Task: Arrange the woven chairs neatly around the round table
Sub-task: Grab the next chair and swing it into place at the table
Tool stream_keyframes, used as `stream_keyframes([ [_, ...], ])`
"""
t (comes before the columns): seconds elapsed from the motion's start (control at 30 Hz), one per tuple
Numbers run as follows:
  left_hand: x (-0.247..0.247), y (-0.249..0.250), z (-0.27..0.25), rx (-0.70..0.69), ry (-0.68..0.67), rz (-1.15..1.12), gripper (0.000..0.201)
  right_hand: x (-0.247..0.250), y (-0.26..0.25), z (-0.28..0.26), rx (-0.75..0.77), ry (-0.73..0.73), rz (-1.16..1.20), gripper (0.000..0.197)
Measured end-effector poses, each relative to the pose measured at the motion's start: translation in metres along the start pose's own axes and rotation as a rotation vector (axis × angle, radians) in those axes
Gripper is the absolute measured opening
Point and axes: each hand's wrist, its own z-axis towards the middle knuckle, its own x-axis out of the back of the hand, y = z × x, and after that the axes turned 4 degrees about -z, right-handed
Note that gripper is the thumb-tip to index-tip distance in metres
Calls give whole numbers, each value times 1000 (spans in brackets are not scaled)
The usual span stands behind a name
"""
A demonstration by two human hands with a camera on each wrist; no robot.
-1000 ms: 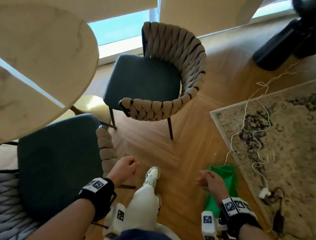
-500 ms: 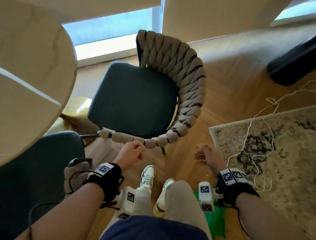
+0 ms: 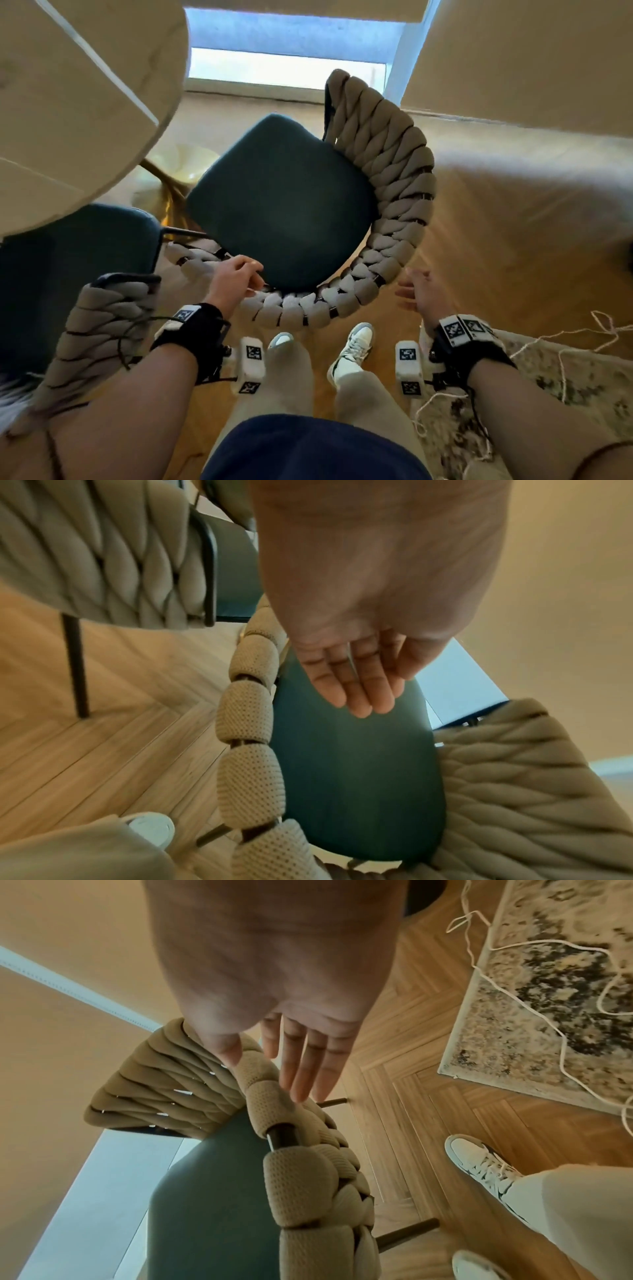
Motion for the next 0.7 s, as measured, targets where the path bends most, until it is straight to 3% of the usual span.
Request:
stream_keyframes([
  [0.13, -2, -8, -4, 29, 201, -88, 24, 6, -25, 29, 17, 2, -51, 30],
  [0.23, 4, -27, -8, 70, 445, -124, 21, -2, -44, 46, 27, 62, -119, 19],
  [0.33, 5, -46, -14, 173, 651, -147, 8, -4, -35, 90, 39, 127, -289, 40],
  [0.4, 3, -61, -10, 246, 688, -207, 19, -9, -44, 91, 47, 185, -389, 53],
  [0.53, -5, -85, 11, 341, 626, -291, 63, -17, -76, 73, -40, 255, -473, 60],
  [0.7, -13, -72, 25, 370, 612, -347, 61, -21, -83, 75, -100, 291, -474, 59],
])
